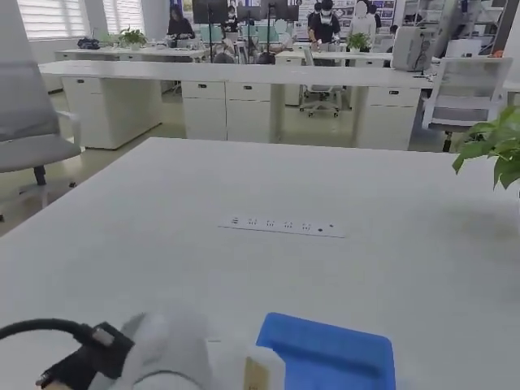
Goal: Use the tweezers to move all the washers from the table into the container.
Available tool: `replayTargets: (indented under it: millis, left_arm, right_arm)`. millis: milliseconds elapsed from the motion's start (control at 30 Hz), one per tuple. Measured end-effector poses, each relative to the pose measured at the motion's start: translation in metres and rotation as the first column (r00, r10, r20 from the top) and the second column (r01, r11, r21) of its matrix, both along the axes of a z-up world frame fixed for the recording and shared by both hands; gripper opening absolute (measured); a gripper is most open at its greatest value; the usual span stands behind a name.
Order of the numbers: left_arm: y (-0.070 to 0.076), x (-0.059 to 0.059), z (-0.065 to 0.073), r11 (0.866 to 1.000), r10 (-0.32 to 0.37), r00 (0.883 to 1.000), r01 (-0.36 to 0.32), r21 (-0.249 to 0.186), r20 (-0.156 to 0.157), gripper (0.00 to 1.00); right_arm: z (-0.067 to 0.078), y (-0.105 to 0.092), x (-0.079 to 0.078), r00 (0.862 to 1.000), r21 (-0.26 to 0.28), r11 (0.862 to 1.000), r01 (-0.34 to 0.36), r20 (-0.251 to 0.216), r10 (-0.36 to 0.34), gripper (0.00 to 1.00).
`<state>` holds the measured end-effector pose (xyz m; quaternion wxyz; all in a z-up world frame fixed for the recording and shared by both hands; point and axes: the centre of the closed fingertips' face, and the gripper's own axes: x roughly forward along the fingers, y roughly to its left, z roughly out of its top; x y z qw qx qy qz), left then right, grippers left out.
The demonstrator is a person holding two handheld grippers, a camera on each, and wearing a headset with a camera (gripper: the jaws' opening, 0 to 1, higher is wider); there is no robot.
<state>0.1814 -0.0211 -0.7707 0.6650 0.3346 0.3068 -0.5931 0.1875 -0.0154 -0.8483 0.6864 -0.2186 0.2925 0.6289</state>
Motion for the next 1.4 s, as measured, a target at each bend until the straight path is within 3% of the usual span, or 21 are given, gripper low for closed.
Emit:
replayTargets:
  millis: [233, 433, 567, 633, 667, 733, 833, 900, 1067, 1133, 1233, 1267, 1367, 1400]
  left_arm:
    - [-0.002, 0.008, 0.0, 1.0, -0.003, 0.998, 0.003, 0.003, -0.057, 0.0]
    - [-0.007, 0.012, 0.001, 1.0, 0.011, 0.995, -0.013, -0.019, -0.096, 0.0]
    - [-0.01, 0.013, 0.002, 0.996, 0.055, 0.99, -0.063, -0.059, -0.133, 0.0]
    - [-0.011, 0.012, 0.004, 0.987, 0.097, 0.978, -0.119, -0.11, -0.182, 0.0]
    - [-0.011, 0.012, 0.005, 0.976, 0.128, 0.966, -0.162, -0.144, -0.223, 0.02]
    - [-0.006, 0.016, 0.006, 0.958, 0.181, 0.952, -0.228, -0.175, -0.249, 0.07]
    - [0.005, 0.023, 0.005, 0.932, 0.248, 0.94, -0.298, -0.208, -0.235, 0.15]
    - [0.011, 0.023, 0.005, 0.906, 0.294, 0.92, -0.354, -0.23, -0.258, 0.2]
    - [0.027, 0.021, 0.003, 0.836, 0.4, 0.879, -0.466, -0.288, -0.26, 0.28]
    - [0.031, 0.017, 0.0, 0.802, 0.444, 0.854, -0.514, -0.305, -0.272, 0.34]
    - [0.035, 0.009, -0.005, 0.77, 0.48, 0.838, -0.544, -0.332, -0.259, 0.41]
    - [0.035, 0.006, -0.006, 0.75, 0.499, 0.825, -0.565, -0.344, -0.266, 0.43]
    - [0.036, 0.002, -0.007, 0.708, 0.533, 0.802, -0.597, -0.378, -0.269, 0.47]
    - [0.038, 0.002, -0.007, 0.697, 0.545, 0.795, -0.607, -0.382, -0.268, 0.48]
  right_arm:
    - [0.02, 0.015, 0.001, 0.999, 0.075, 0.997, -0.015, -0.027, 0.017, 0.11]
    - [0.017, 0.015, 0.004, 0.999, 0.066, 0.998, -0.022, -0.024, 0.023, 0.05]
    - [0.017, 0.013, 0.004, 0.999, 0.068, 0.997, -0.025, -0.025, 0.027, 0.04]
    - [0.017, 0.013, 0.005, 0.999, 0.084, 0.996, -0.012, -0.049, 0.016, 0.04]
    - [0.017, 0.013, 0.007, 0.998, 0.095, 0.995, 0.005, -0.066, 0.001, 0.04]
    - [0.018, 0.012, 0.011, 0.997, 0.105, 0.994, 0.024, -0.075, -0.016, 0.03]
    - [0.018, 0.012, 0.015, 0.994, 0.12, 0.992, 0.047, -0.108, -0.034, 0.03]
    - [0.018, 0.013, 0.016, 0.991, 0.131, 0.99, 0.059, -0.126, -0.043, 0.03]
    - [0.019, 0.013, 0.02, 0.977, 0.154, 0.981, 0.116, -0.196, -0.085, 0.03]
    - [0.019, 0.013, 0.021, 0.961, 0.167, 0.973, 0.161, -0.25, -0.116, 0.03]
    - [0.02, 0.01, 0.023, 0.934, 0.183, 0.959, 0.218, -0.322, -0.151, 0.03]
    - [0.021, 0.01, 0.023, 0.926, 0.19, 0.953, 0.236, -0.342, -0.161, 0.03]
    - [0.026, 0.008, 0.027, 0.886, 0.223, 0.925, 0.307, -0.422, -0.192, 0.03]
    - [0.029, 0.007, 0.028, 0.866, 0.24, 0.911, 0.337, -0.459, -0.2, 0.03]
